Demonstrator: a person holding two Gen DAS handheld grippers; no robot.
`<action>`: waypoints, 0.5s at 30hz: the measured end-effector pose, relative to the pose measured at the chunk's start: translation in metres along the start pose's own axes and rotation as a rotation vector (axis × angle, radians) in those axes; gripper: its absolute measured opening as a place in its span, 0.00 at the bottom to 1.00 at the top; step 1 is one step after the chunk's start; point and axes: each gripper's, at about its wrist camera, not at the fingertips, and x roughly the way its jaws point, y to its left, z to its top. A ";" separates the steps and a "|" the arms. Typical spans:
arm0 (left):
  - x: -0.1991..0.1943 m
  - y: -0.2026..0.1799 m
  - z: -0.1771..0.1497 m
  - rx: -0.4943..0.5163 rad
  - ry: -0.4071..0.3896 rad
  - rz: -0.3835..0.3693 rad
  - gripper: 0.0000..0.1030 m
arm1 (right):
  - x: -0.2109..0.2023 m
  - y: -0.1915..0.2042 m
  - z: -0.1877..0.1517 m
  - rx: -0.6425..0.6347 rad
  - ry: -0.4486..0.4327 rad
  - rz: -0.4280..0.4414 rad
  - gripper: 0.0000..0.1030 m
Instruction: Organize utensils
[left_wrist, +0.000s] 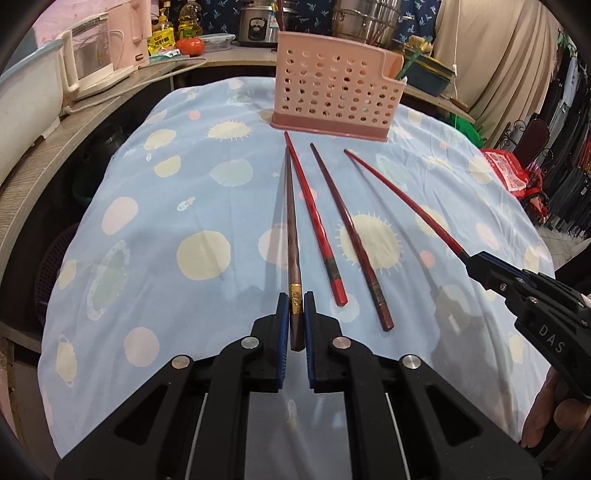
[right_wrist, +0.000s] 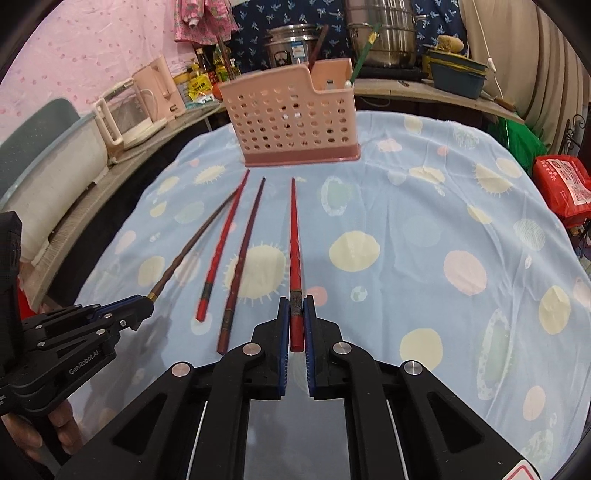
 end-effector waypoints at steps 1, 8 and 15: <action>-0.005 0.000 0.002 -0.004 -0.010 -0.003 0.08 | -0.006 0.001 0.002 0.001 -0.014 0.003 0.07; -0.031 0.004 0.017 -0.020 -0.068 -0.021 0.08 | -0.041 0.003 0.023 0.015 -0.104 0.031 0.07; -0.060 0.006 0.041 -0.036 -0.152 -0.033 0.08 | -0.069 0.006 0.049 0.021 -0.187 0.058 0.07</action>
